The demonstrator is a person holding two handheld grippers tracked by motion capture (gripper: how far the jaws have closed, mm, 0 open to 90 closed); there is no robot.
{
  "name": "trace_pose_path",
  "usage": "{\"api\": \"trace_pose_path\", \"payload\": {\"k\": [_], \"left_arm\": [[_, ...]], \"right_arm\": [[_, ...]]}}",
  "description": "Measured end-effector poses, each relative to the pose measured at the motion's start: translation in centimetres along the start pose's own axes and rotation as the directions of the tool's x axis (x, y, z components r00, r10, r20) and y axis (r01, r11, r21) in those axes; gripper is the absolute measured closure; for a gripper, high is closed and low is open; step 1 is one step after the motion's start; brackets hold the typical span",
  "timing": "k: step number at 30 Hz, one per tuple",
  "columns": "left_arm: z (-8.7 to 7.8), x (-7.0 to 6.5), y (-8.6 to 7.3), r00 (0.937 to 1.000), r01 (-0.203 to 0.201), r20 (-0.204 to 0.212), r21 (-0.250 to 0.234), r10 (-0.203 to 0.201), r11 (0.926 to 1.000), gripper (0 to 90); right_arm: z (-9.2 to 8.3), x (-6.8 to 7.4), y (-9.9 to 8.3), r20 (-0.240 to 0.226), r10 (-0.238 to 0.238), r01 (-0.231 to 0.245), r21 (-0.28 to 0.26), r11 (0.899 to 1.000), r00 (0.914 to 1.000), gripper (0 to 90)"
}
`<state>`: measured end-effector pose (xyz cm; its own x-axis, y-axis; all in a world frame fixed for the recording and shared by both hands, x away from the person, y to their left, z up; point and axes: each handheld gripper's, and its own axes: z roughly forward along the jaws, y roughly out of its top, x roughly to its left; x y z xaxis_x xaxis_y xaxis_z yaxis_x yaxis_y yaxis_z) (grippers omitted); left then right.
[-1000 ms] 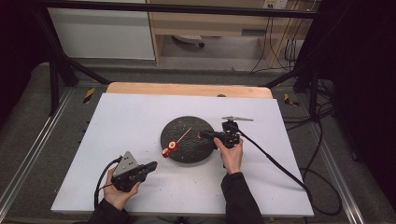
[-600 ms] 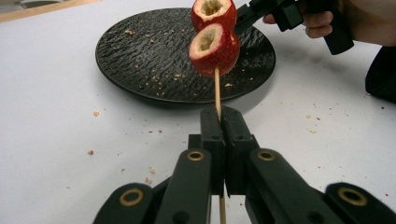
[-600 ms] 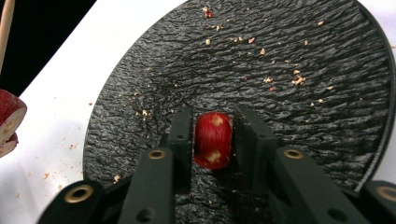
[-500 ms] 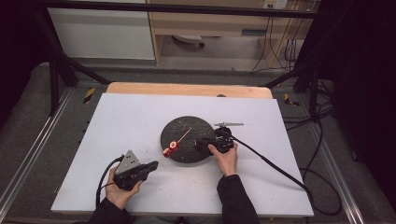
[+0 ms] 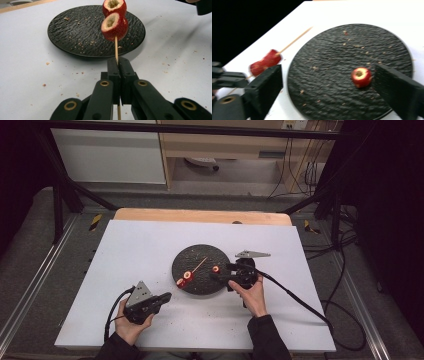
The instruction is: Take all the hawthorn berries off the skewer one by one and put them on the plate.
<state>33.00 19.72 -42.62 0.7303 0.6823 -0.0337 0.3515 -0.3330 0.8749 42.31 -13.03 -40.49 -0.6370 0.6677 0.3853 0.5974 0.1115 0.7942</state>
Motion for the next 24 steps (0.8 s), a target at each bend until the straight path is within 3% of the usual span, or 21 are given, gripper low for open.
{"api": "trace_pose_path", "payload": {"k": [13,24], "left_arm": [[0.9,-1.1,0.4,0.9999,-0.011,0.011,0.004,0.011,0.9999,88.4],[1.8,-2.1,0.6,0.9993,-0.03,0.025,0.012,0.029,0.9995,88.4]], "right_arm": [[0.0,1.7,-1.4,-0.065,0.037,-0.036,0.011,0.999,0.9972,5.8],[1.1,2.0,-2.0,-0.116,0.097,-0.102,-0.04,0.994,0.9885,22.9]]}}
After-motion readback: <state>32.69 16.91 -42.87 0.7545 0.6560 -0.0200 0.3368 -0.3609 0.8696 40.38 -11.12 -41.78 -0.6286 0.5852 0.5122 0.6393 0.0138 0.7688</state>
